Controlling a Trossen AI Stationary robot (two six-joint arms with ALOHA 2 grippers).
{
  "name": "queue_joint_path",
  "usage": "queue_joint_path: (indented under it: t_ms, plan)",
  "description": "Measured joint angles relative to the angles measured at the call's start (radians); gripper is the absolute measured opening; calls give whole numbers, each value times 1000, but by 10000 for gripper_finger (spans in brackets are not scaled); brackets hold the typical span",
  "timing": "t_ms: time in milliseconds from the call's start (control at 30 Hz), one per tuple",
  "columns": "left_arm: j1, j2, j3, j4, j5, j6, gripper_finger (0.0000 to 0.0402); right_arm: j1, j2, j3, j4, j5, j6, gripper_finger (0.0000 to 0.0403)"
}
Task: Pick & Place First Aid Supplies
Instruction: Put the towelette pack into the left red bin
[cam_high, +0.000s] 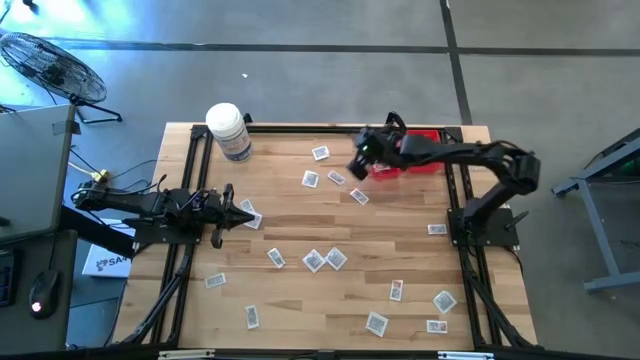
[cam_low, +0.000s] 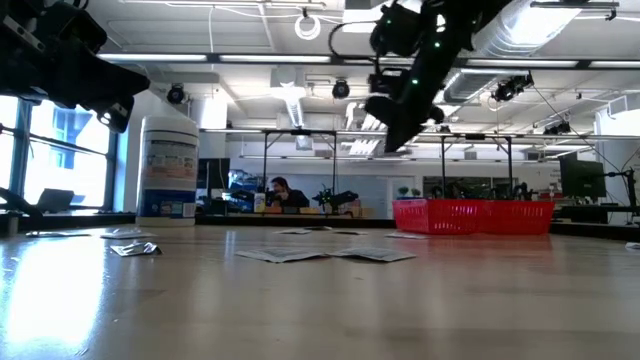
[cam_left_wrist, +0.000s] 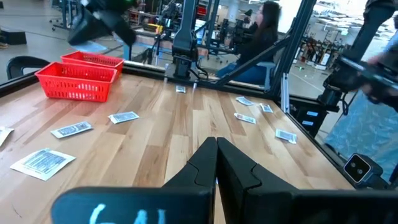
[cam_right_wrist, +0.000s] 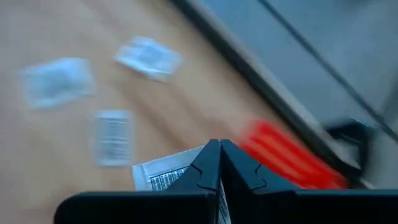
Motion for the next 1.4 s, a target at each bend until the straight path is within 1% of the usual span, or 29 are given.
queue_joint_path:
  t_ms: [100, 167, 233, 300, 400, 467, 667, 800, 900, 967, 1033, 1133, 1200, 1333, 1400]
  plan:
    - [0, 0, 0, 0, 0, 0, 1, -64, -32, -41, -49, 44, 28, 2]
    - [0, 0, 0, 0, 0, 0, 1, -106, -37, -82, -31, 22, 41, 1]
    - [0, 0, 0, 0, 0, 0, 1, -141, -30, -134, 13, -27, 52, 1]
    - [0, 0, 0, 0, 0, 0, 1, -162, -16, -192, 94, -69, 52, 2]
    - [0, 0, 0, 0, 0, 0, 1, -168, 6, -257, 209, -84, 24, 1]
    - [0, 0, 0, 0, 0, 0, 1, -169, 18, -276, 242, -89, 20, 3]
    - [0, 0, 0, 0, 0, 0, 1, -180, 52, -288, 296, -16, -34, 20]
    - [0, 0, 0, 0, 0, 0, 1, -198, 67, -288, 324, -28, -51, 42]
    - [0, 0, 0, 0, 0, 0, 1, -206, 68, -286, 325, -9, -56, 63]
    - [0, 0, 0, 0, 0, 0, 1, -206, 62, -269, 313, 3, -55, 76]
    - [0, 0, 0, 0, 0, 0, 1, -191, 47, -239, 312, -10, -60, 86]
    - [0, 0, 0, 0, 0, 0, 1, -142, 34, -181, 320, -60, -87, 96]
    - [0, 0, 0, 0, 0, 0, 1, -100, 34, -146, 350, -113, -118, 101]
    - [0, 0, 0, 0, 0, 0, 1, -9, 46, -122, 549, -316, -200, 109]
    - [0, 0, 0, 0, 0, 0, 1, 36, 69, -117, 638, -381, -214, 110]
